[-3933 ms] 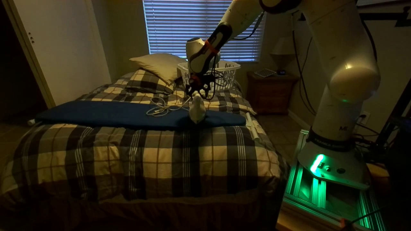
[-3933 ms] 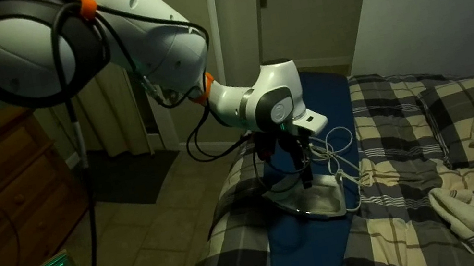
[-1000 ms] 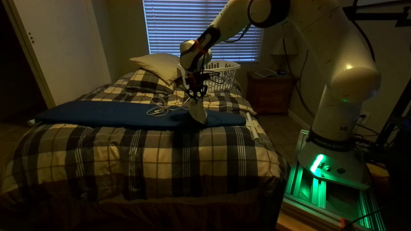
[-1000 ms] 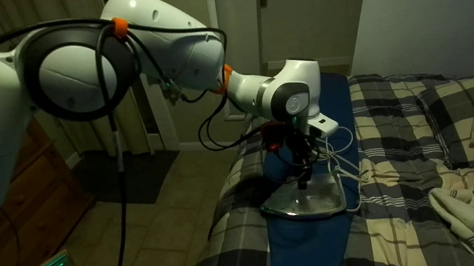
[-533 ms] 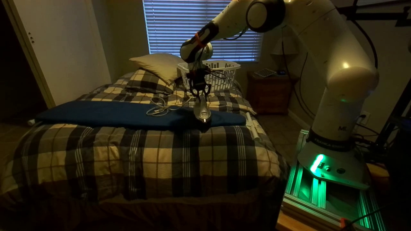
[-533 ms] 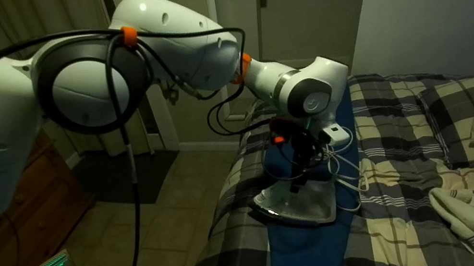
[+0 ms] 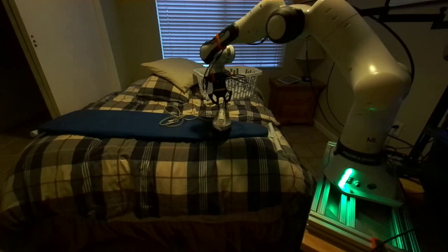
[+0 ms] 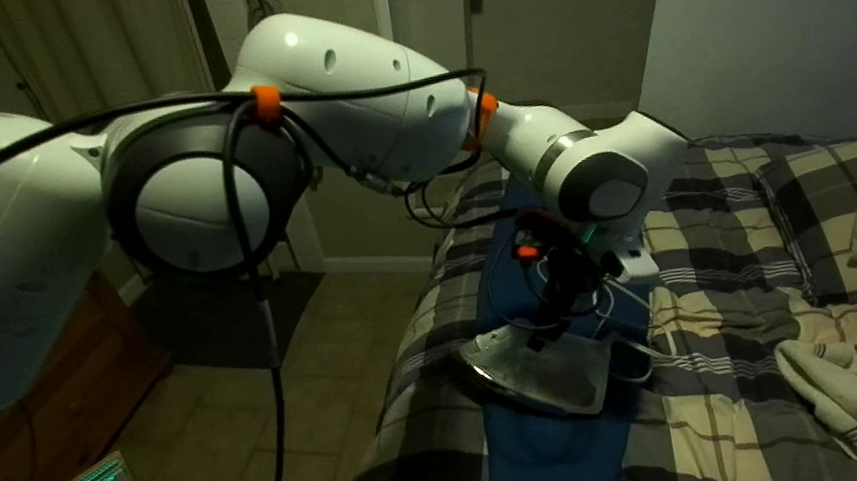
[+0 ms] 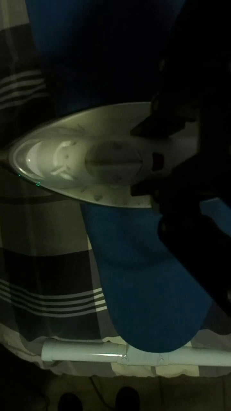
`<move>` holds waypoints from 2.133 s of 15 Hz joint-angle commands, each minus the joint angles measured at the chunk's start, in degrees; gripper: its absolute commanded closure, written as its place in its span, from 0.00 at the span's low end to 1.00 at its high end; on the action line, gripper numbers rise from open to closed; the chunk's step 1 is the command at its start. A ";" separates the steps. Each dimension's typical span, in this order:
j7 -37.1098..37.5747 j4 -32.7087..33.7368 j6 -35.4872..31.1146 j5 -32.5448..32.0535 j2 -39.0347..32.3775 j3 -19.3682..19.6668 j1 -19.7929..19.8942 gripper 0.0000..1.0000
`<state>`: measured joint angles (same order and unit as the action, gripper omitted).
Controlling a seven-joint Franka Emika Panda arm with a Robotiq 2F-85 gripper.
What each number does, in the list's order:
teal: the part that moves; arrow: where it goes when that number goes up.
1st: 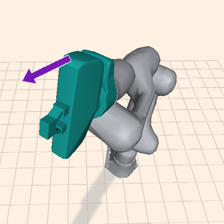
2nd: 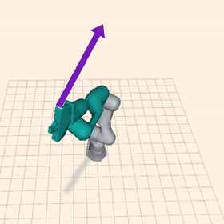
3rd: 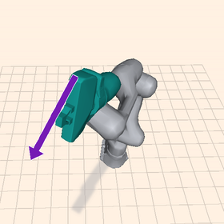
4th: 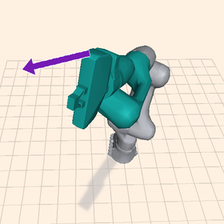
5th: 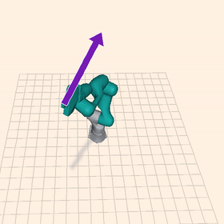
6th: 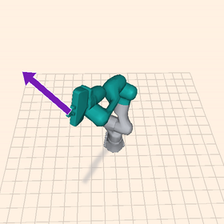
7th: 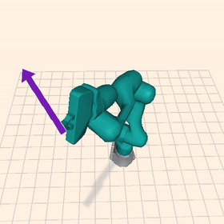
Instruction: Place the iron upright.
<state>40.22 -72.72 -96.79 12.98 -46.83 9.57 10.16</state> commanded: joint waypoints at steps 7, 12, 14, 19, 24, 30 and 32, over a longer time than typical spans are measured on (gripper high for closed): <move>3.62 15.40 15.90 11.23 -5.90 -2.85 7.72 0.88; 6.38 21.02 22.89 14.68 -8.78 -4.55 10.57 0.88; 7.72 23.37 26.20 16.15 -10.38 -5.34 11.79 0.88; 9.48 27.81 24.34 14.78 -14.55 -4.67 12.00 0.88; 7.61 29.85 19.04 11.34 -16.71 -3.45 10.15 0.88; 5.61 30.09 15.97 4.77 -16.94 -1.37 6.71 0.31; 4.19 30.19 14.09 2.04 -16.83 -0.48 5.38 0.18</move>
<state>46.54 -44.36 -81.01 18.53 -63.17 7.48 17.27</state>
